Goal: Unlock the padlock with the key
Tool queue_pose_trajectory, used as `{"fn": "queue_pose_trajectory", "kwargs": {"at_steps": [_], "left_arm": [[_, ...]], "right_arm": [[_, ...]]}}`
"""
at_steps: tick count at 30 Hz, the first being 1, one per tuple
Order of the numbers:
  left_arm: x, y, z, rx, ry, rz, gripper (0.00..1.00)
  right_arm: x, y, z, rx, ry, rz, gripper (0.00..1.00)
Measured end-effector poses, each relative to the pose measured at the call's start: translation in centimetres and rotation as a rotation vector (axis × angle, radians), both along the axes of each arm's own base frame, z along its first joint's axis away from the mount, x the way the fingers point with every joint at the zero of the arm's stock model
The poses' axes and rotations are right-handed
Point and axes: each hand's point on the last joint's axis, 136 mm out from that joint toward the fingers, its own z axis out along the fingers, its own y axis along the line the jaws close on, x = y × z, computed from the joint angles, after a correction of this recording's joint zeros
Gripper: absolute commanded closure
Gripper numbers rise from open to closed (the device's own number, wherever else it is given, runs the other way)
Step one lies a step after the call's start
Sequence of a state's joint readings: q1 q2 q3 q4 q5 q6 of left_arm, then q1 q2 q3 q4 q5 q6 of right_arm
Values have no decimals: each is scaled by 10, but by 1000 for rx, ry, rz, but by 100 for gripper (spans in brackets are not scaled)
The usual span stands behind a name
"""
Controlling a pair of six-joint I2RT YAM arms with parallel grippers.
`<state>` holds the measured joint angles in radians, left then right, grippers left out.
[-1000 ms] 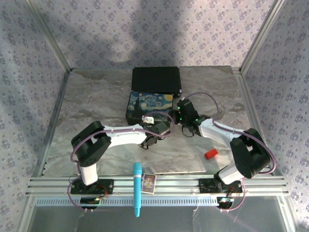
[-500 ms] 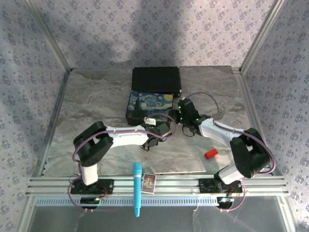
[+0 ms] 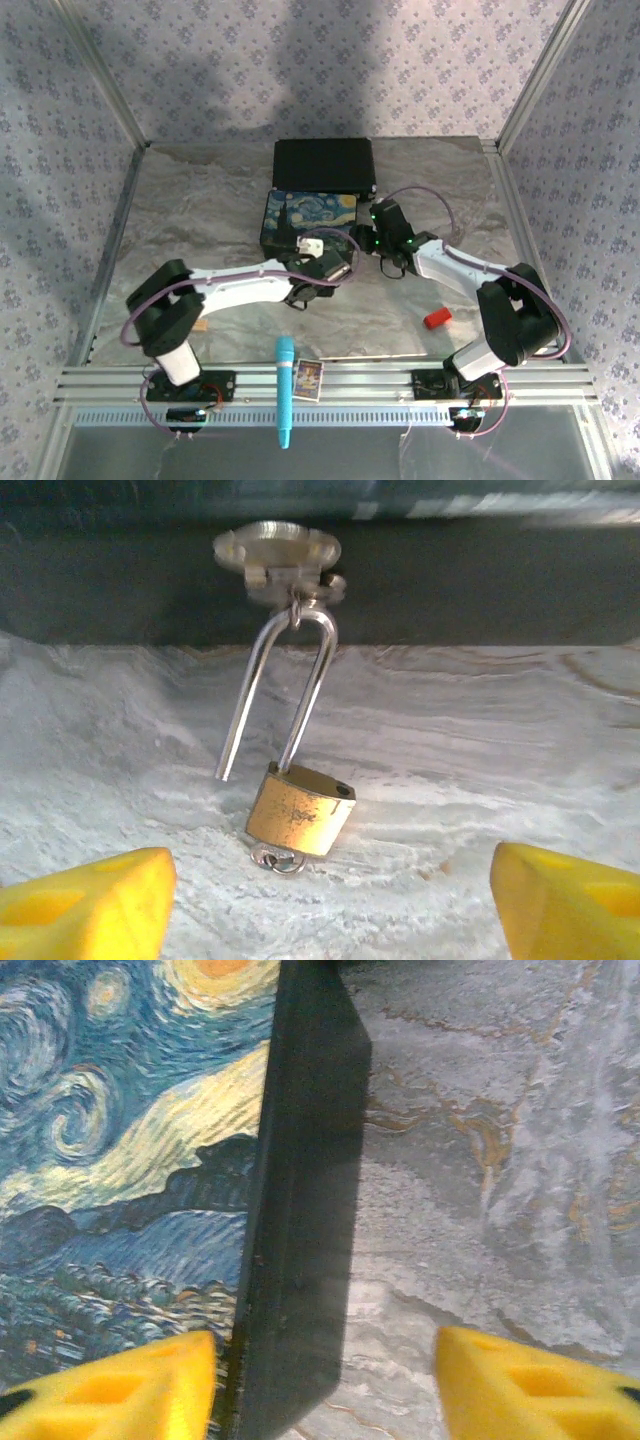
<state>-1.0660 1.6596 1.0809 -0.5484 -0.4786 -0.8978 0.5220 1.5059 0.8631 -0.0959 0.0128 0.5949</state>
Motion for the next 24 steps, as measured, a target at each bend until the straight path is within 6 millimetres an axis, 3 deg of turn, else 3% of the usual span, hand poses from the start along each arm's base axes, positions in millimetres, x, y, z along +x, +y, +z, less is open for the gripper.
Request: {"fn": "queue_pose_trajectory", "kwargs": {"at_steps": [1, 5, 10, 13, 15, 18, 21, 24], "left_arm": [[1, 1, 10, -32, -14, -6, 0], [8, 14, 52, -155, -76, -6, 0], [18, 38, 96, -216, -165, 0, 0], [22, 54, 102, -194, -175, 11, 0], [27, 66, 103, -167, -175, 19, 0], [35, 86, 105, -154, -169, 45, 0], [41, 108, 104, -161, -163, 90, 0], [39, 128, 101, -145, -171, 117, 0]], "right_arm": [[0, -3, -1, -14, 4, 1, 2], [-5, -13, 4, -58, -1, -2, 1], [-12, -17, 54, -29, -119, -9, 1], [-21, -13, 71, -2, -148, -1, 1], [-29, -5, 73, 4, -140, 16, 1], [-52, 20, 67, -1, -115, 62, 6], [-79, 51, 62, 8, -100, 125, 18], [-94, 74, 46, 0, -68, 156, 22]]}}
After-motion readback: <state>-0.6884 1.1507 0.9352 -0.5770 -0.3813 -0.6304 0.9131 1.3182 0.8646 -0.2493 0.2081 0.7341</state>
